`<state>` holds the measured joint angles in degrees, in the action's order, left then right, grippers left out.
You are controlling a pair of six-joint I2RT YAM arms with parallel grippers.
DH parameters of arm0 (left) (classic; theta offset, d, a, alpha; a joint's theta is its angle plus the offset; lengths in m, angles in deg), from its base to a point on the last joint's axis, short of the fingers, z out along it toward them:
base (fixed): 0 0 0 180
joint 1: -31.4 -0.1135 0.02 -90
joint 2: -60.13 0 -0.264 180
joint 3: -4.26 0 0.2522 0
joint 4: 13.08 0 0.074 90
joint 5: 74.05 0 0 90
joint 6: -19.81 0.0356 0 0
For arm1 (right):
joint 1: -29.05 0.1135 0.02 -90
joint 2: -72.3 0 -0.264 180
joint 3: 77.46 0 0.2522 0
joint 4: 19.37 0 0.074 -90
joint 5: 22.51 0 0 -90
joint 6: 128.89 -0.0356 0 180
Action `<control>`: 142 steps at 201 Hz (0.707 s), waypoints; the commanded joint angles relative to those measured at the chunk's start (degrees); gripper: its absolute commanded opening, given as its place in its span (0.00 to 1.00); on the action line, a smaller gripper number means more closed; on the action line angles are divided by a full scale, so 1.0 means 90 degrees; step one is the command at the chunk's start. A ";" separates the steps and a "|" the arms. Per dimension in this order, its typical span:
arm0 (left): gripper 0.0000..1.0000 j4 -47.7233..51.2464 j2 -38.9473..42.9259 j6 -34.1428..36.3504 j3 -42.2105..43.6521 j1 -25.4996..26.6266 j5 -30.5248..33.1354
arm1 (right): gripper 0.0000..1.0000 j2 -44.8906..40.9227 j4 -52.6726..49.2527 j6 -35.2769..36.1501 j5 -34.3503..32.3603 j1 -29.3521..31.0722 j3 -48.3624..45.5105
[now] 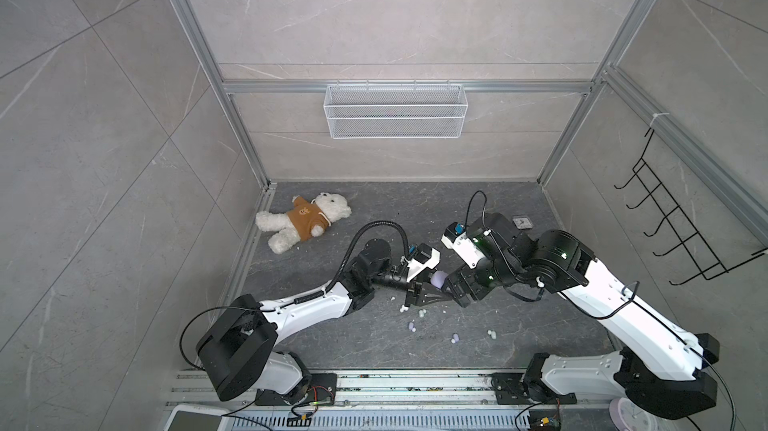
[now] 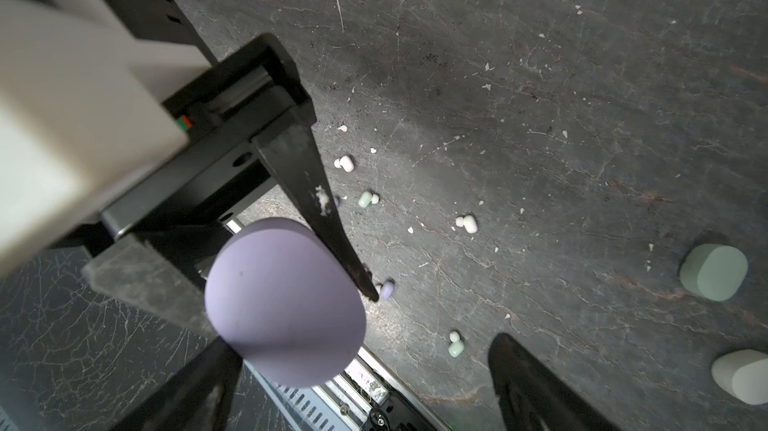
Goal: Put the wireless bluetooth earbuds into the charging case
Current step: 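Pull the right gripper away from the left gripper to open the lid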
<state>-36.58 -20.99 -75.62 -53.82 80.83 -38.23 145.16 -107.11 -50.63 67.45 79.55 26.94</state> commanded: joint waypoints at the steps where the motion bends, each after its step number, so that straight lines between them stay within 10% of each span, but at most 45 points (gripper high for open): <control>1: 0.31 -0.0276 0.0302 -0.0016 -0.0015 -0.0019 -0.0191 | 0.94 0.0015 -0.0145 -0.0062 -0.0564 0.0019 -0.0038; 142: 0.31 -0.0143 0.0526 0.0090 0.0020 -0.0014 -0.0159 | 0.95 0.0273 -0.0192 -0.0394 -0.0976 -0.0444 0.0709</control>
<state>-34.66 -19.03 -75.60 -52.97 80.40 -37.22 146.63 -108.64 -53.30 59.56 75.81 32.12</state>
